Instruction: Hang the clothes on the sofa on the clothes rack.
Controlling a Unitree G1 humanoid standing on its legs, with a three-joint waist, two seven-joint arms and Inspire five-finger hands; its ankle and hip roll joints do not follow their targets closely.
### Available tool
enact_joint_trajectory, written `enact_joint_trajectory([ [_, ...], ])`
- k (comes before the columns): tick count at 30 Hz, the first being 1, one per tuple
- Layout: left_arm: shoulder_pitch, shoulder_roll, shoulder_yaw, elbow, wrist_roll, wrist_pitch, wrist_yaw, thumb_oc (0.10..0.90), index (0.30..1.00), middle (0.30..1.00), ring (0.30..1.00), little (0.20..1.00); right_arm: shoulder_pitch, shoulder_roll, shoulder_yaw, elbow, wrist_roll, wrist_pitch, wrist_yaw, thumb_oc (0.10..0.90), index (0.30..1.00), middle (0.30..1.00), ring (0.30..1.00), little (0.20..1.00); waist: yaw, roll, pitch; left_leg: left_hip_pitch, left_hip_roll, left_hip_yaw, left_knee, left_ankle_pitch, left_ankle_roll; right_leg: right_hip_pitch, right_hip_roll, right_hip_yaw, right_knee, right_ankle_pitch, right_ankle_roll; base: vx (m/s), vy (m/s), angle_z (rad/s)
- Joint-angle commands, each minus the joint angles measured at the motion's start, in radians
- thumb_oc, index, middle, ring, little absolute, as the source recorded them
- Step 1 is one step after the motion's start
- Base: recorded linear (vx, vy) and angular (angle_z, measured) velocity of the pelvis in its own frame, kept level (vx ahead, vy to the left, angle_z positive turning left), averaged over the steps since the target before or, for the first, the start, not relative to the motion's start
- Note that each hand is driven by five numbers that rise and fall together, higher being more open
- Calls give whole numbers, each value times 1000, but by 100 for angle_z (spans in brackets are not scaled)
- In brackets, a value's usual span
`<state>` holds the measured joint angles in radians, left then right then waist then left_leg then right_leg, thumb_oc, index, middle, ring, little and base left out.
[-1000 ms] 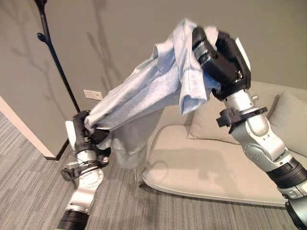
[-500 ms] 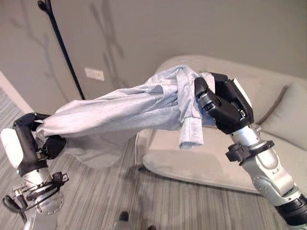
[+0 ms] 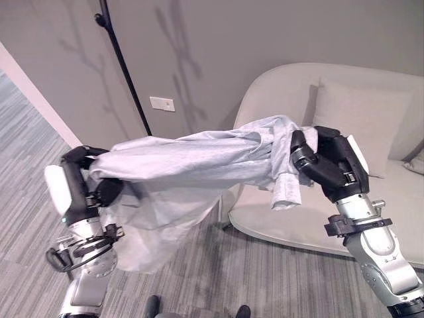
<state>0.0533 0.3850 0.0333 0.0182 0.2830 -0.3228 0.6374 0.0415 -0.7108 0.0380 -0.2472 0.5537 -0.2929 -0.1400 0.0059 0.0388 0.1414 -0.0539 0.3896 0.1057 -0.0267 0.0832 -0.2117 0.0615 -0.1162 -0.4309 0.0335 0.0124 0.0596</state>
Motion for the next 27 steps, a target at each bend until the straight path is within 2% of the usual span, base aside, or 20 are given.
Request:
enact_joint_trajectory([
  [1, 31, 96, 136, -77, -74, -47, 36, 400, 300, 300, 300, 300, -17, 30, -130, -29, -63, -80, -97, 400, 300, 300, 300, 300, 35, -45, -128, -39, -137, -51, 2, -4, 61, 35, -155, 82, 14, -86, 84, 104, 404, 10],
  [3, 20, 114, 118, -71, -72, -40, 7, 400, 300, 300, 300, 300, -6, 89, -138, -35, -127, -59, -108, 400, 300, 300, 300, 300, 42, -79, -125, -44, -196, -46, 58, -73, 97, 37, -217, 76, 72, -80, 98, 71, 300, 30],
  [5, 3, 143, 118, -61, -47, -19, 2, 400, 300, 300, 300, 300, -33, 138, -126, -30, -177, -45, -136, 400, 300, 300, 300, 300, 43, -100, -113, -36, -246, -32, 82, -122, 141, -6, -274, 93, 186, -63, 99, 48, 404, 54],
  [6, -7, 152, 123, -59, -41, -7, 8, 400, 300, 300, 300, 300, -68, 169, -94, -24, -190, -40, -153, 400, 300, 300, 300, 300, 45, -116, -100, -6, -283, -4, 89, -154, 176, -48, -322, 103, 282, 1, 102, 32, 425, 15],
  [7, -7, 154, 129, -65, -38, -4, 10, 400, 300, 300, 300, 300, -82, 174, -87, -24, -200, -35, -157, 400, 300, 300, 300, 300, 48, -121, -95, 5, -300, 9, 88, -159, 194, -66, -339, 96, 313, 38, 101, 111, 399, -14],
  [8, -10, 156, 131, -72, -34, -3, 10, 400, 300, 300, 300, 300, -88, 180, -81, -23, -204, -36, -158, 400, 300, 300, 300, 300, 50, -122, -91, 27, -312, 13, 83, -180, 201, -77, -348, 94, 354, 48, 114, 71, 304, -44],
  [9, -15, 156, 128, -76, -26, -2, 6, 400, 300, 300, 300, 300, -84, 190, -86, -30, -203, -44, -159, 400, 300, 300, 300, 300, 48, -124, -83, 35, -323, 31, 81, -176, 220, -93, -343, 81, 394, 46, 106, 59, 213, -49],
  [10, -15, 157, 127, -76, -25, -2, 6, 400, 300, 300, 300, 300, -84, 191, -88, -31, -203, -44, -159, 400, 300, 300, 300, 300, 50, -126, -82, 36, -325, 32, 80, -176, 220, -97, -345, 85, 400, 43, 106, 149, 308, -34],
  [11, -19, 158, 115, -72, -3, -11, 7, 400, 300, 300, 300, 300, -40, 193, -122, -45, -186, -57, -142, 400, 300, 300, 300, 300, 19, -127, -87, 76, -354, 21, 53, -177, 234, -152, -171, 160, 413, -59, 72, 217, 231, -10],
  [13, -18, 161, 135, -77, 2, -1, 21, 400, 300, 300, 300, 300, -57, 174, -128, -41, -190, -61, -152, 400, 300, 300, 300, 300, 12, -126, -94, 94, -365, 35, 34, -184, 233, -155, -112, 143, 355, -100, 52, 194, 152, 9],
  [15, -39, 173, 161, -68, 10, 15, 35, 400, 300, 300, 300, 300, -82, 159, -120, -39, -215, -56, -161, 400, 300, 300, 300, 300, -1, -127, -90, 119, -362, 34, 16, -195, 226, -219, -60, 140, 284, -82, 43, 130, -10, -21],
  [17, -84, 182, 181, -51, 29, 20, 63, 400, 300, 300, 300, 300, -87, 145, -131, -44, -275, -48, -177, 400, 300, 300, 300, 300, -24, -131, -84, 142, -361, 18, 18, -221, 222, -270, -23, 200, 203, -43, 57, 212, -20, -39],
  [19, -147, 200, 159, -25, 73, 24, 98, 400, 300, 300, 300, 300, -100, 125, -138, -37, -347, -51, -221, 400, 300, 300, 300, 300, -43, -133, -79, 167, -357, -3, 20, -244, 216, -291, -13, 262, 144, -1, 79, 261, -21, 25],
  [21, -171, 205, 152, -25, 108, 31, 91, 400, 300, 300, 300, 300, -69, 128, -183, -75, -369, -45, -227, 400, 300, 300, 300, 300, -65, -144, -106, 190, -363, -21, 17, -269, 217, -228, 8, 297, 89, -10, 65, 306, -64, 59],
  [24, -175, 217, 165, -40, 117, 22, 91, 400, 300, 300, 300, 300, -71, 126, -223, -78, -437, -41, -262, 400, 300, 300, 300, 300, -69, -137, -163, 211, -337, -20, 33, -279, 206, -191, 47, 300, 66, -13, 50, 311, -110, 51],
  [27, -197, 232, 162, -51, 116, 23, 94, 400, 300, 300, 300, 300, -84, 116, -243, -80, -486, -33, -279, 400, 300, 300, 300, 300, -69, -129, -185, 208, -310, -31, 73, -289, 191, -158, 69, 289, 43, -25, 37, 267, -125, 23],
])
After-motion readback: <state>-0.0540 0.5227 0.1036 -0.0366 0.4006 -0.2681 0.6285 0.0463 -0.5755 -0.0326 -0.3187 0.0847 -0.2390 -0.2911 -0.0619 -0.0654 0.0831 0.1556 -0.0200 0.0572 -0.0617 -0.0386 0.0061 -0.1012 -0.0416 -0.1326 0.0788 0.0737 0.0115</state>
